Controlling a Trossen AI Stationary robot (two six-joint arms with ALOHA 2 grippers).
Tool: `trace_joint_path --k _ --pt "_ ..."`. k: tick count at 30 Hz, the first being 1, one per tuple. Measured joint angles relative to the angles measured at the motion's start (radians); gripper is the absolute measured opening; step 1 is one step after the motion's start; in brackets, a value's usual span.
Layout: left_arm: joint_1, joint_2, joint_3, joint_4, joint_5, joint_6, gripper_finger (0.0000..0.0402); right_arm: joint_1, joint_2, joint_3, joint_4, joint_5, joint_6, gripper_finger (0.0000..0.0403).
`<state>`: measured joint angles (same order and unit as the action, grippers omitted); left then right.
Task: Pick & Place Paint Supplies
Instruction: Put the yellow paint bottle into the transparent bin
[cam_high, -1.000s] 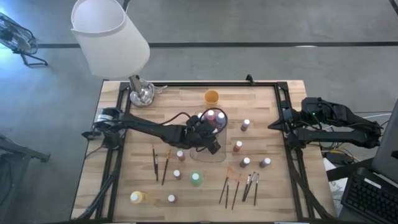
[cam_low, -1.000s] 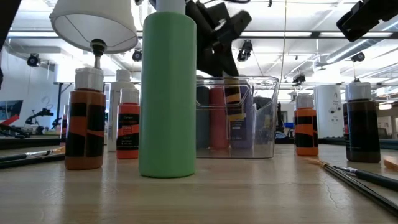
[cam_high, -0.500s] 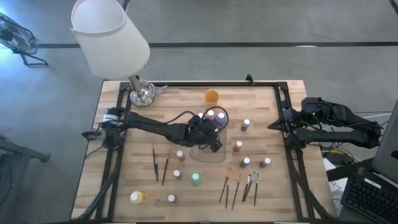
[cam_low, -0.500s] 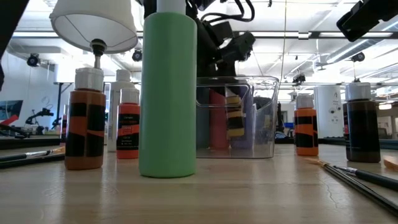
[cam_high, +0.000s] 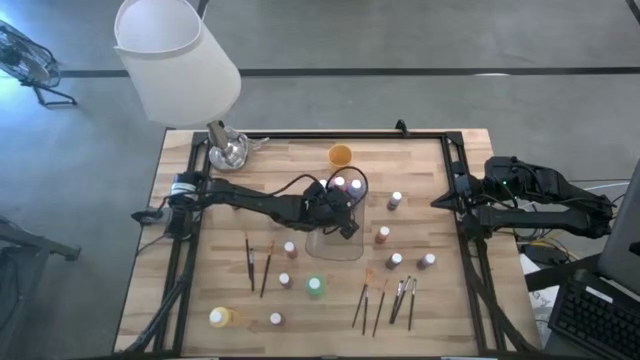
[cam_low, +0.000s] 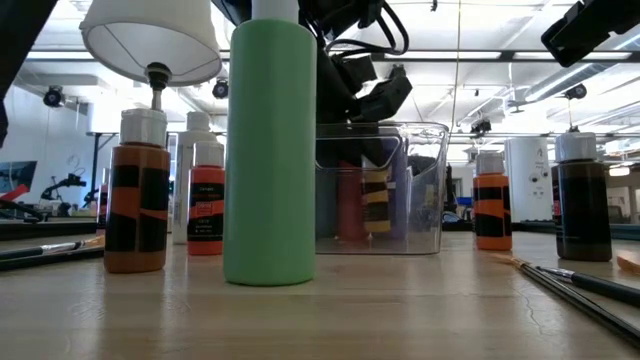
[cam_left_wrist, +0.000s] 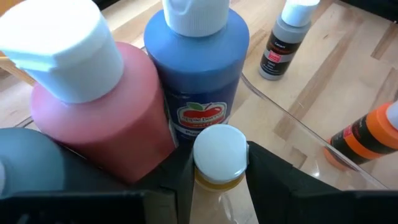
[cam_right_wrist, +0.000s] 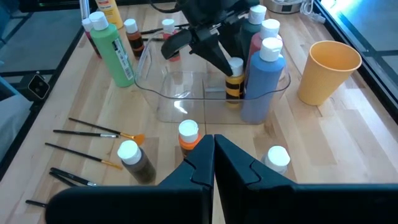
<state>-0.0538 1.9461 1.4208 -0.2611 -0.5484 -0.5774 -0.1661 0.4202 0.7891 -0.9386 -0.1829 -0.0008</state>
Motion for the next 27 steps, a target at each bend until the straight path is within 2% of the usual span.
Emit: trace_joint_path --k 14,22,27 --pt "0.002 0.000 -0.001 -0.010 0.007 -0.001 0.0124 0.000 0.000 0.000 0.000 0.000 0.000 0.0008" --pt "0.002 0.000 -0.001 -0.011 0.012 0.008 0.0155 0.000 0.000 0.000 0.000 0.000 0.000 0.0008" --pt "0.002 0.000 -0.002 -0.011 0.014 0.020 0.0161 0.000 0.000 0.000 0.000 0.000 0.000 0.0008"
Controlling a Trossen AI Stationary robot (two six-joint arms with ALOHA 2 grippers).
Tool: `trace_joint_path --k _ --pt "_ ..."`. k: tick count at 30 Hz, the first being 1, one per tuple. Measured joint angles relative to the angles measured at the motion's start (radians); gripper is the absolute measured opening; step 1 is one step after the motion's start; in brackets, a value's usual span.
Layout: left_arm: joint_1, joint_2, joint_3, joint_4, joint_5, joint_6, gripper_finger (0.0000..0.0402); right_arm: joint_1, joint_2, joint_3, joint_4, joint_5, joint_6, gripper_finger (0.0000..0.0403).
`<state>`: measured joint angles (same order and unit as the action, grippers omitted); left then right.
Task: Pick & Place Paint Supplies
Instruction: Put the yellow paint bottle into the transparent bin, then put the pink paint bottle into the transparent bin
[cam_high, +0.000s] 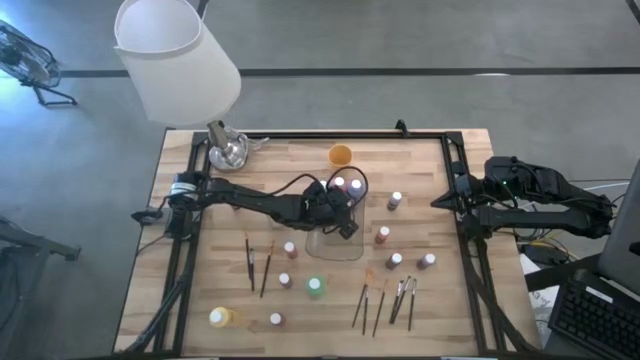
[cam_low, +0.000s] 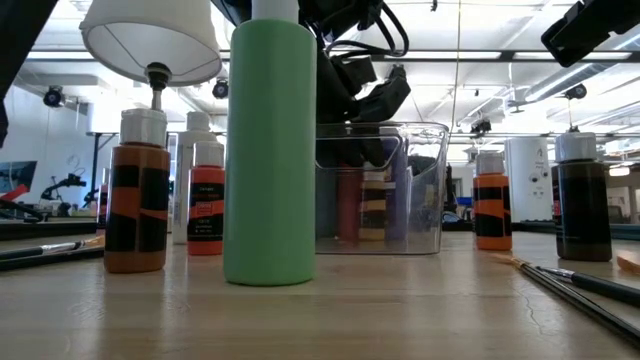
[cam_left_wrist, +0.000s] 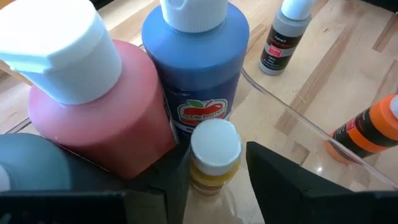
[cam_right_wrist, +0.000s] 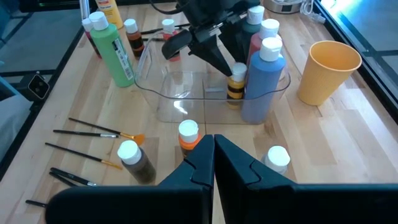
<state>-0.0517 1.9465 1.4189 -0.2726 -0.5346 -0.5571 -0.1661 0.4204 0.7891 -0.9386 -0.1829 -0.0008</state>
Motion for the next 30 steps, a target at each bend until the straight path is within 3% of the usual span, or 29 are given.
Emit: trace_joint_path --k 11,17,24,30 --pt "0.000 -0.003 0.029 -0.004 0.005 0.075 0.0163 0.000 0.000 0.000 0.000 0.000 0.000 0.0008" --pt "-0.002 -0.037 0.072 -0.083 0.004 0.105 0.0163 0.000 0.000 0.000 0.000 0.000 0.000 0.0008" --pt "-0.016 -0.131 0.139 -0.313 0.005 0.106 0.0163 0.000 0.000 0.000 0.000 0.000 0.000 0.0008" --pt "-0.066 -0.257 0.125 -0.356 -0.029 0.115 0.0163 0.000 0.000 0.000 0.000 0.000 0.000 0.0008"
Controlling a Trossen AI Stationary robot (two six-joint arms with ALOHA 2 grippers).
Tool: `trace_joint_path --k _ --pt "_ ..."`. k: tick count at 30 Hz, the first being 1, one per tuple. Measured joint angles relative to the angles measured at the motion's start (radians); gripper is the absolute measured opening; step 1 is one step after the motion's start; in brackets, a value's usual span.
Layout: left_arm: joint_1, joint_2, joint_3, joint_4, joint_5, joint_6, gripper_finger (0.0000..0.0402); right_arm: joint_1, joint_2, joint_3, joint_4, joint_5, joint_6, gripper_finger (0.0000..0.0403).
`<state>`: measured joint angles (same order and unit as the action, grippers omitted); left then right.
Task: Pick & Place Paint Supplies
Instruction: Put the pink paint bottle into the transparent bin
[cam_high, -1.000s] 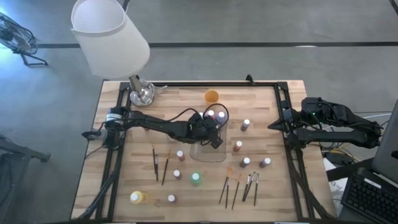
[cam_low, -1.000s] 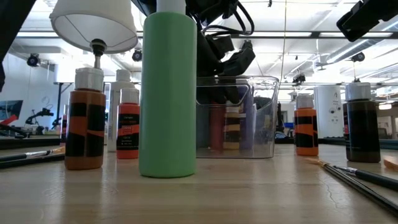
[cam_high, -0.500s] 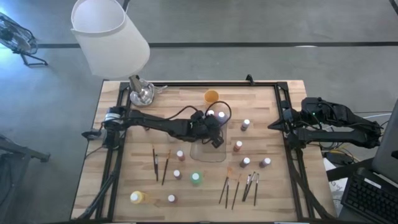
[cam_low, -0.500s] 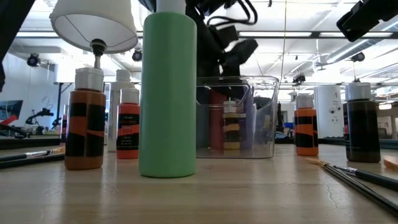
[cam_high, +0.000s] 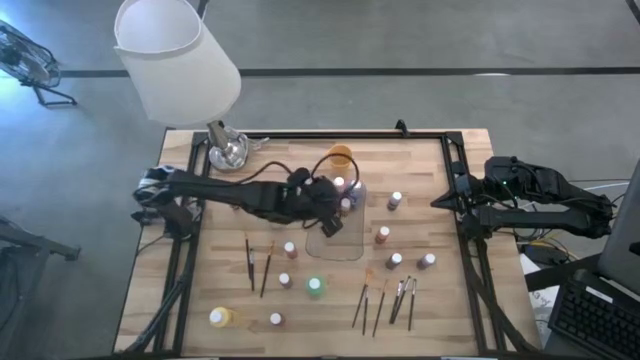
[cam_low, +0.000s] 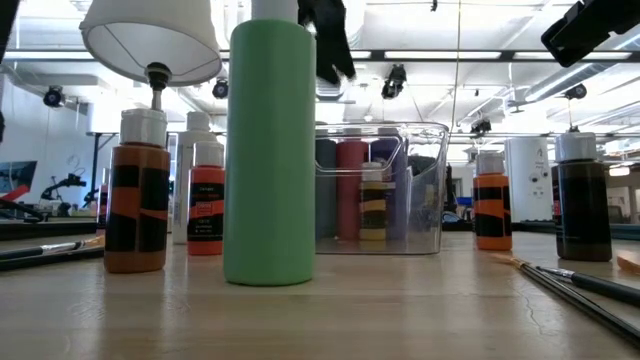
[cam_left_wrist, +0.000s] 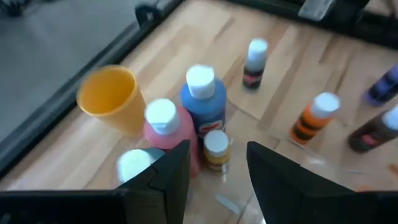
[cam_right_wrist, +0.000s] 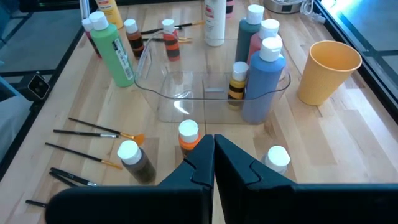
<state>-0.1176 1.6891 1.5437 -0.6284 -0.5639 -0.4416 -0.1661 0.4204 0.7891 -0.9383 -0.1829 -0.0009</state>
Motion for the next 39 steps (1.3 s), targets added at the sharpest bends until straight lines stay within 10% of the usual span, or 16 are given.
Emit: trace_joint_path --k 19,39 --pt "-0.156 -0.279 -0.013 -0.282 -0.170 -0.043 0.0163 0.000 0.000 0.000 0.000 0.000 0.000 0.0008" --pt "-0.156 -0.392 -0.127 -0.932 -0.327 -0.613 0.0163 0.000 0.000 0.000 0.000 0.000 0.000 0.0008"
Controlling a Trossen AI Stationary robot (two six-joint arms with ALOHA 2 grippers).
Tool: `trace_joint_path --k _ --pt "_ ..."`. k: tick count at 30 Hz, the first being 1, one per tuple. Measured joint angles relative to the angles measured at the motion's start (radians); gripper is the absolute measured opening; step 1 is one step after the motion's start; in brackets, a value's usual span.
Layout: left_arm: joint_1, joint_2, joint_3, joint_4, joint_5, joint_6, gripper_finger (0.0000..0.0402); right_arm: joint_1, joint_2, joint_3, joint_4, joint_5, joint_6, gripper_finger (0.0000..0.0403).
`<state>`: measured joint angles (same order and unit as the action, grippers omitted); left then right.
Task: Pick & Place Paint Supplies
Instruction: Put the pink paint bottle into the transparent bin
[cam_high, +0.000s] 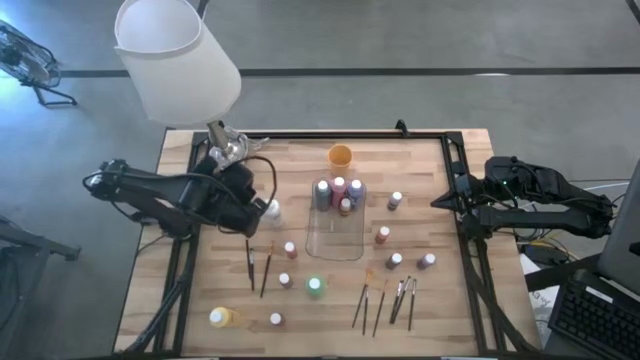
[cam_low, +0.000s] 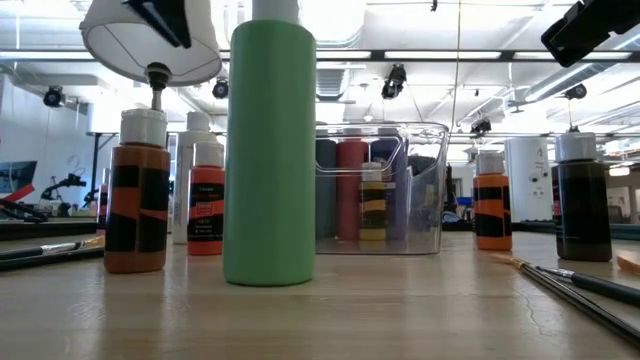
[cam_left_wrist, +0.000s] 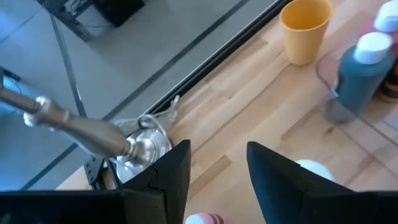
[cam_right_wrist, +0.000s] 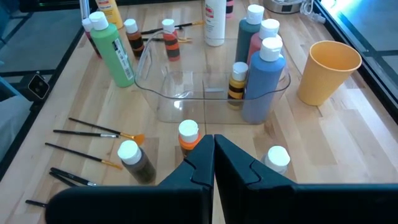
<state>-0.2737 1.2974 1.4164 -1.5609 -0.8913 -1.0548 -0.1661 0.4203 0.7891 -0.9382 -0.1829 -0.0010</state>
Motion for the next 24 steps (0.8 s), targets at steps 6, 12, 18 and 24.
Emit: trace_joint_path --k 6,12,18,24 --pt "0.000 -0.151 -0.153 0.001 0.000 -0.114 0.0163 0.000 0.000 0.000 0.000 0.000 0.000 0.0008" --pt "0.000 -0.287 -0.306 0.008 0.005 -0.247 0.0163 0.000 0.000 0.000 0.000 0.000 0.000 0.0008" --pt "0.000 -0.363 -0.435 0.018 0.088 -0.307 0.0163 0.000 0.000 0.000 0.000 0.000 0.000 0.0008" --pt "0.000 -0.379 -0.523 0.028 0.228 -0.370 0.0163 0.000 0.000 0.000 0.000 0.000 0.000 0.0008"
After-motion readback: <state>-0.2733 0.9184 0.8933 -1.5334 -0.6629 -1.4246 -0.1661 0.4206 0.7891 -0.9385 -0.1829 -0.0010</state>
